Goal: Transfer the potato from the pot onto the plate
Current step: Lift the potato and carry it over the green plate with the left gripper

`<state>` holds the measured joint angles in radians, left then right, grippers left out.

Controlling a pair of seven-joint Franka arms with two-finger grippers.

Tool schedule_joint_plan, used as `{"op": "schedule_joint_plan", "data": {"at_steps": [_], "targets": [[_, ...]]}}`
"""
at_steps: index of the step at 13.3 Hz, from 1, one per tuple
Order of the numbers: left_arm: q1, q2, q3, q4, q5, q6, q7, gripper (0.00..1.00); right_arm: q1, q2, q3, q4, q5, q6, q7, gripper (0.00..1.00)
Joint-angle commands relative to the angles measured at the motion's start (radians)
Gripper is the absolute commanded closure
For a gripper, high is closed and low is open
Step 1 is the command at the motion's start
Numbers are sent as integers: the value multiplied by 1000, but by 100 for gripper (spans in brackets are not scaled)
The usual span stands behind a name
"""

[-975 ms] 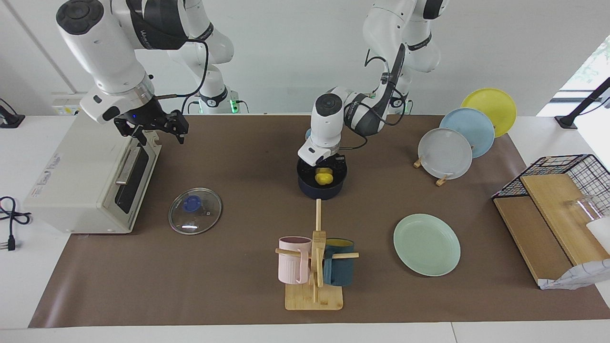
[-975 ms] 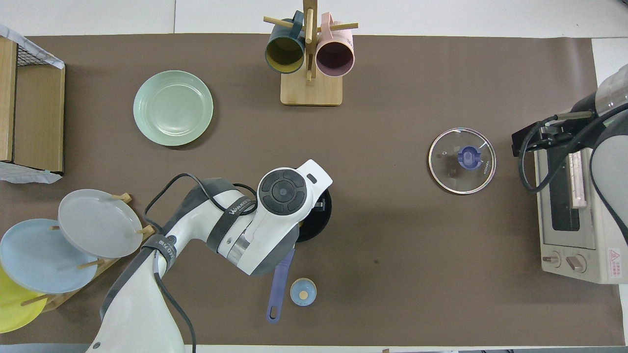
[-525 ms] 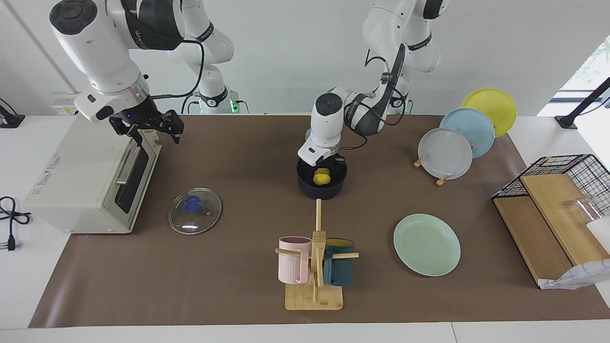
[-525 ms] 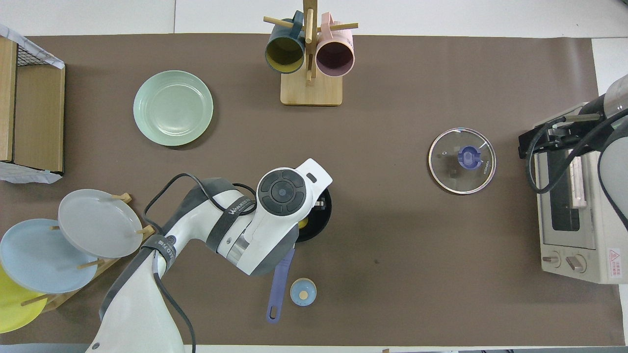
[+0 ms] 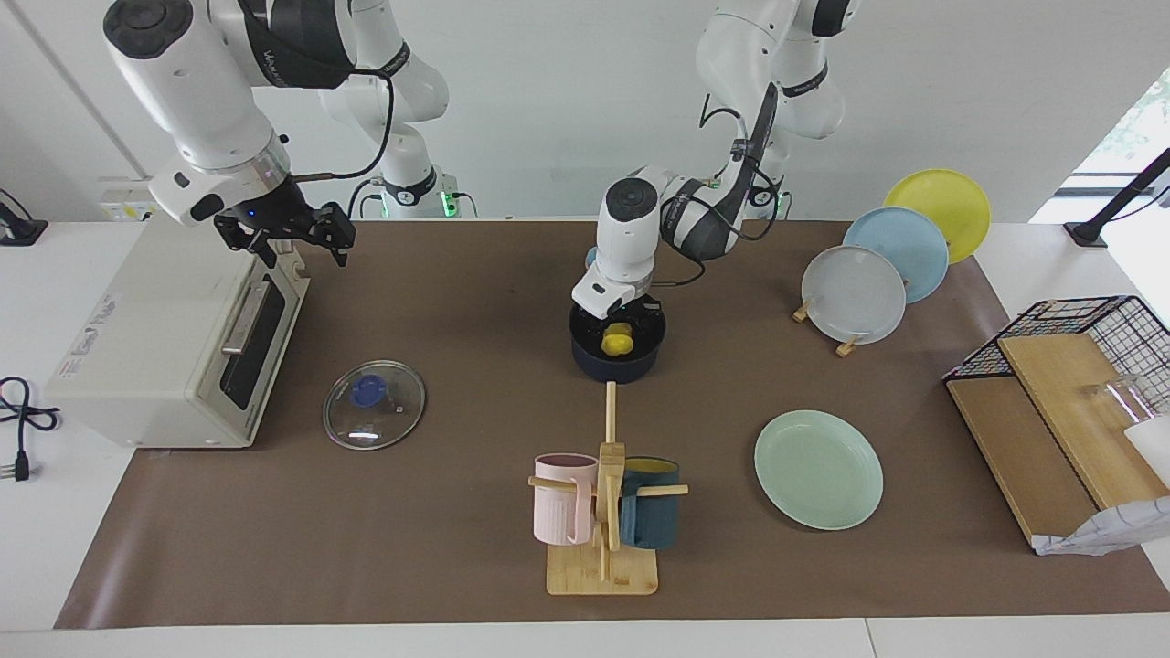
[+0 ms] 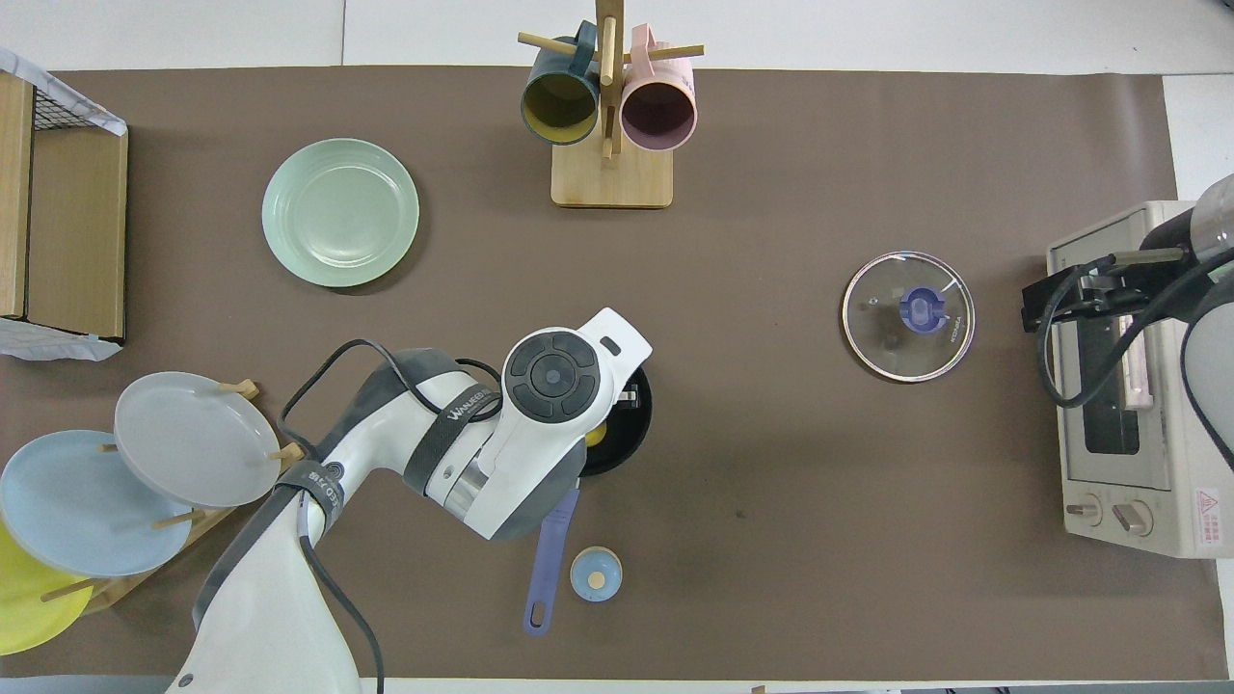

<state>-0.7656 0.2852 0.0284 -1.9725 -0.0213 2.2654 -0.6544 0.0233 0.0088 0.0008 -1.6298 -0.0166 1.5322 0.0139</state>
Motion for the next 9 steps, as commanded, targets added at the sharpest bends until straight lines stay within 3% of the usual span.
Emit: {"op": "schedule_joint_plan", "data": {"at_steps": [1,5,9], "targets": [[-4,-78,18,10,11,-68,-14,100,-5,-21,-2,-25,11,14,8,0],[55,-130,13,105,-2,-219,-2,100,-5,-18,-2,-25,11,48,8,0],[221,-118,18,349,-107,-449,146,100,1,-20,-10,-25,12,46,6,0]]}}
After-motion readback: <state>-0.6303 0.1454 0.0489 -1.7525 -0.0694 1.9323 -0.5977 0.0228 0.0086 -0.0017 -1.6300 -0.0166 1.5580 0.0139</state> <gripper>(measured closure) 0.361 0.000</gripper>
